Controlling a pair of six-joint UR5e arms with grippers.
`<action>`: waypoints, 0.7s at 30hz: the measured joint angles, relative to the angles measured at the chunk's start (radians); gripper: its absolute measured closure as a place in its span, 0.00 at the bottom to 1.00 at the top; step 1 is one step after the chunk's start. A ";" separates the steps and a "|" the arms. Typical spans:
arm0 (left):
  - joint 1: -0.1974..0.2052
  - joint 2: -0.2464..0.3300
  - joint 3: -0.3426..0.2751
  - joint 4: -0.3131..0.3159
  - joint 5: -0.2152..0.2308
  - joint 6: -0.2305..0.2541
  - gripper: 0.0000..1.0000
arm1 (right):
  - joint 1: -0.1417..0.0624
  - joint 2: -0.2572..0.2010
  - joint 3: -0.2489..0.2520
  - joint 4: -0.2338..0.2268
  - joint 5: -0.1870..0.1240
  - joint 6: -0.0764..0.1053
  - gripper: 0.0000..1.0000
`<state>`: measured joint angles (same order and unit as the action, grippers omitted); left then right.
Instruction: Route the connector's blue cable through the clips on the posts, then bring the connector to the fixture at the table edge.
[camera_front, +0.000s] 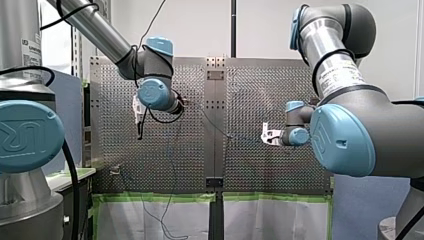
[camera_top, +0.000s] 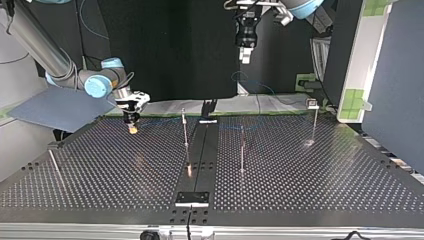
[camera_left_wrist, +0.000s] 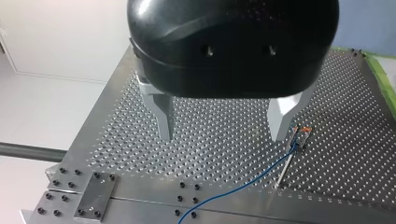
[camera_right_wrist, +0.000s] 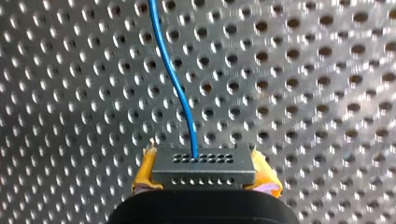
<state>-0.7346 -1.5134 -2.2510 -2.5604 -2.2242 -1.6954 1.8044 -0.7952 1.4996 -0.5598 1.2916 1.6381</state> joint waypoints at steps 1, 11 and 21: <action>0.001 0.008 -0.008 0.001 0.001 -0.001 0.00 | -0.003 -0.004 0.000 0.007 0.009 -0.007 1.00; 0.012 0.056 -0.067 0.059 0.006 -0.012 0.00 | 0.002 -0.081 0.001 0.069 0.094 -0.006 1.00; 0.013 0.003 -0.068 0.080 0.007 -0.010 0.00 | 0.035 -0.168 0.002 0.152 0.181 0.013 1.00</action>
<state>-0.7219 -1.5103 -2.3195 -2.4803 -2.2175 -1.7051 1.8393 -0.9634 1.5014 -0.4073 1.4731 1.6513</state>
